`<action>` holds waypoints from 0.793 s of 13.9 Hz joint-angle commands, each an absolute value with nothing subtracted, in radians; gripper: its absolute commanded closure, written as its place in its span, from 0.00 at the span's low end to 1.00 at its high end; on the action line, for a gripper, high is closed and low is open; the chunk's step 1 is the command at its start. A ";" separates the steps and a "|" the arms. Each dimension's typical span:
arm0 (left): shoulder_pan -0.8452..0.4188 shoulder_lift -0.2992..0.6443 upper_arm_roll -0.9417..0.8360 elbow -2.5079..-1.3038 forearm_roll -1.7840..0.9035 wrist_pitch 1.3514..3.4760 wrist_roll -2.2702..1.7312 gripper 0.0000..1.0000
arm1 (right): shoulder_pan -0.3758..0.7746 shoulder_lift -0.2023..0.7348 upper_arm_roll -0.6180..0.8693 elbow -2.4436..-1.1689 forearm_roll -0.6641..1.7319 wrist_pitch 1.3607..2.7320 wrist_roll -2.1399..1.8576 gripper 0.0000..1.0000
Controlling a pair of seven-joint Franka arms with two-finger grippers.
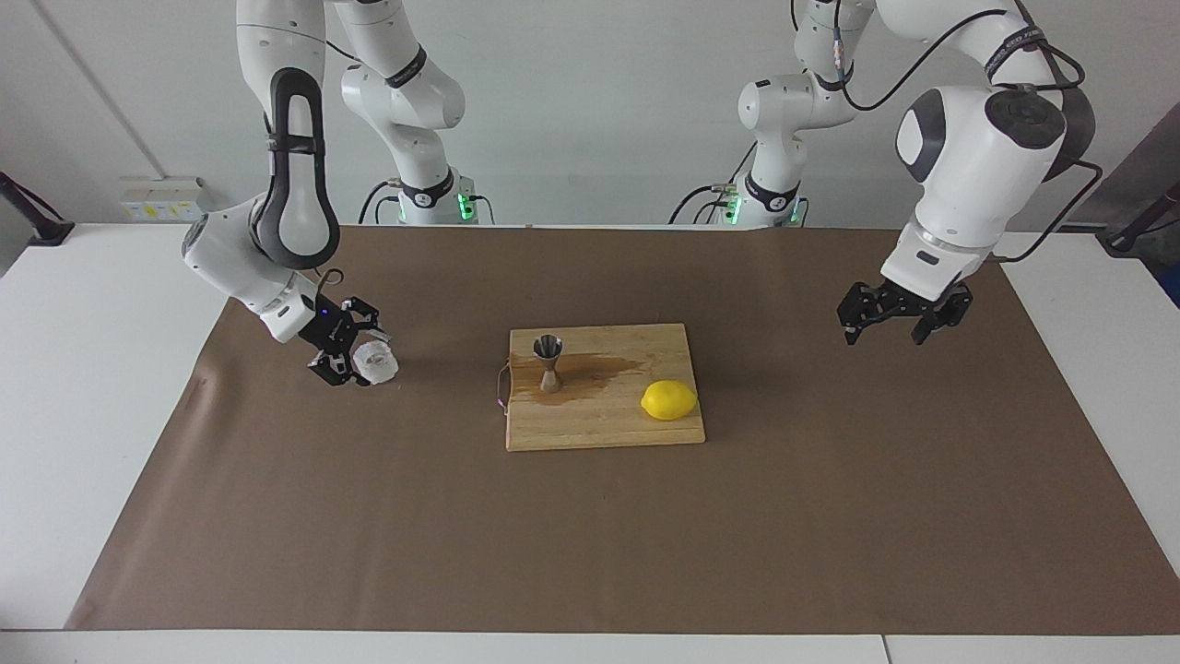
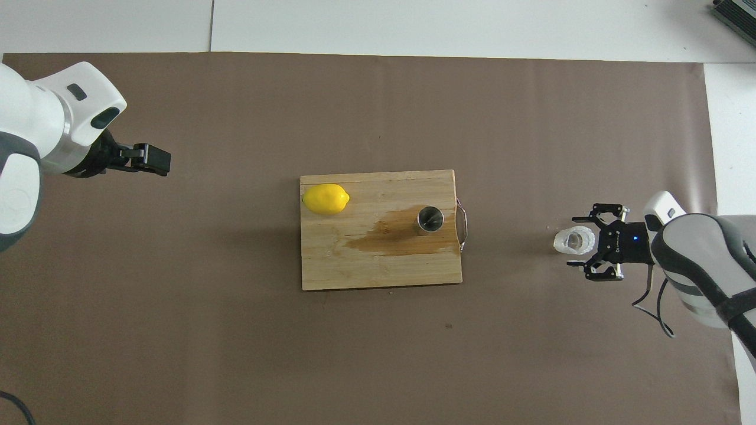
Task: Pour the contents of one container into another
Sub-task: 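Close the right gripper around the small clear cup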
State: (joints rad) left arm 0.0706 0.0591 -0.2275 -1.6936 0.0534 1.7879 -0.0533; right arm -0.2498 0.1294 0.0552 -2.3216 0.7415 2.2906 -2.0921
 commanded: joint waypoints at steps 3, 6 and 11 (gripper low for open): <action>0.060 -0.017 -0.219 -1.726 0.071 1.706 -0.028 0.00 | -0.258 0.132 0.058 -2.347 0.807 2.319 -2.169 0.00; 0.095 -0.021 -0.213 -1.692 -0.032 1.668 -0.043 0.00 | -0.264 0.133 0.057 -2.344 0.807 2.319 -2.175 0.00; 0.107 -0.051 -0.218 -1.686 -0.049 1.597 -0.049 0.00 | -0.265 0.133 0.057 -2.345 0.807 2.324 -2.180 0.00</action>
State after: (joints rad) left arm 0.0995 -0.0232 -0.2135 -1.6592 -0.0350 1.6121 -0.0407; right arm -0.2555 0.1309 0.0509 -2.3359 0.7689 2.3013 -2.1377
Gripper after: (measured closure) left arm 0.000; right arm 0.000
